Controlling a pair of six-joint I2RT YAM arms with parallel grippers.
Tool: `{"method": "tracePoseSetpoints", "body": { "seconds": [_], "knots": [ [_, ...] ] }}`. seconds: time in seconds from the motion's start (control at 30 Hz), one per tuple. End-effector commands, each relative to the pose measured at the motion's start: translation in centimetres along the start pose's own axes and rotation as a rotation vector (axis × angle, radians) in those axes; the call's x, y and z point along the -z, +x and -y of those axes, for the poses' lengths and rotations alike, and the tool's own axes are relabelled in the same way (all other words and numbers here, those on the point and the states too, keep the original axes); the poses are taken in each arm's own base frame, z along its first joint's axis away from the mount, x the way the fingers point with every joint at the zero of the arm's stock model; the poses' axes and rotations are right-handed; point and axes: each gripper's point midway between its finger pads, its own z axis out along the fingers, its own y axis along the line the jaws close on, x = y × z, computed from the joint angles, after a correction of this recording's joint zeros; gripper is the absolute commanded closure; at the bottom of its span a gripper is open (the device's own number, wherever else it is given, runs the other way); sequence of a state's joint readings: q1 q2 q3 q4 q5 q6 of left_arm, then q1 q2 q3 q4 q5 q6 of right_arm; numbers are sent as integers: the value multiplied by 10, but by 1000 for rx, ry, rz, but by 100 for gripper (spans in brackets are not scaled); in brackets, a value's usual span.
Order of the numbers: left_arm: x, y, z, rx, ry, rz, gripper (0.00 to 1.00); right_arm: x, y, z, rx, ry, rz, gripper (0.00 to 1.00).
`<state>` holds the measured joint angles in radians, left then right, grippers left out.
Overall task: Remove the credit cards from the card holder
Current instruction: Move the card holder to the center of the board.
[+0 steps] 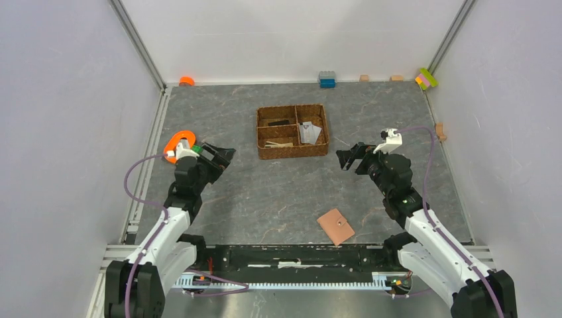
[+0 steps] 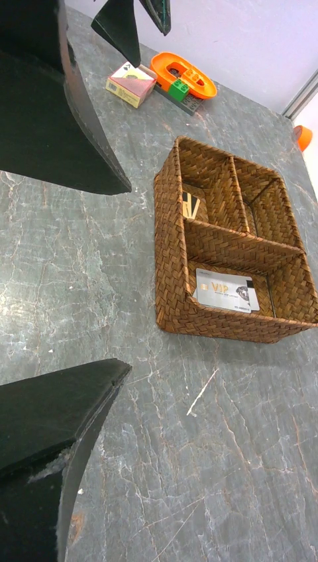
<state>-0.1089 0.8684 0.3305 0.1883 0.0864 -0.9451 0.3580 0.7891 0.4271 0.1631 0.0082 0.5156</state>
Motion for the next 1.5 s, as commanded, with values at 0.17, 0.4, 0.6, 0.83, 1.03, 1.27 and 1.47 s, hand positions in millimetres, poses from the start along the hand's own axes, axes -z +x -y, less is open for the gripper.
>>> {"method": "tracePoseSetpoints", "body": {
  "seconds": [0.17,0.4,0.6,0.83,1.03,1.27,1.47],
  "knots": [
    [-5,5,40,-82,120,-78,0,0,-11,-4,-1,-13,36,2],
    [3,40,87,-266,235,-152,2,0,-11,-2,-1,-3,39,2],
    [14,95,137,-480,392,-272,3,2,-14,7,-9,51,57,2],
    [29,162,169,-719,527,-415,3,21,-27,50,-116,302,171,2],
    [38,238,162,-915,517,-754,4,41,-39,67,-179,379,293,2],
    [58,326,112,-1212,403,-1131,14,52,-48,70,-206,373,374,2],
    [66,359,93,-1372,359,-1201,16,52,-48,69,-204,365,372,2]
  ]
}}
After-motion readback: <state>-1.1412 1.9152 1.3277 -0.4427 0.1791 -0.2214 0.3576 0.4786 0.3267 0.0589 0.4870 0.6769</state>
